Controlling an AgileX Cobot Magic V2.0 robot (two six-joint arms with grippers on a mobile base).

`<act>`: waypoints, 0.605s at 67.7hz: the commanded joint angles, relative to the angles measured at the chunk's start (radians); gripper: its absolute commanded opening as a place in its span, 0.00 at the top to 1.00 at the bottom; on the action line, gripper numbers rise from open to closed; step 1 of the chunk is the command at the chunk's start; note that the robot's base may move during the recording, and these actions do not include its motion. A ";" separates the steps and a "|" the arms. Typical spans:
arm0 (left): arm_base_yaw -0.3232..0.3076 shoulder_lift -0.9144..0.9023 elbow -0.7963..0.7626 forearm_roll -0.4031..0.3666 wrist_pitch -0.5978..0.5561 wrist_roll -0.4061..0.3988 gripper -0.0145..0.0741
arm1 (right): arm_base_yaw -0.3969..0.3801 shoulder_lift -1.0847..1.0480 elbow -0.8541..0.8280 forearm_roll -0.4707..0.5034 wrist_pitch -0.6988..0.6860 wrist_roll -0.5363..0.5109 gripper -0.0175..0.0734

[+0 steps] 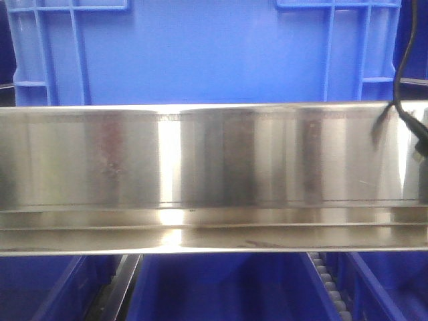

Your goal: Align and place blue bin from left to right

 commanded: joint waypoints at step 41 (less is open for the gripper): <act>-0.007 -0.003 -0.009 -0.009 -0.004 -0.006 0.96 | -0.005 0.024 -0.007 0.006 -0.013 -0.001 0.46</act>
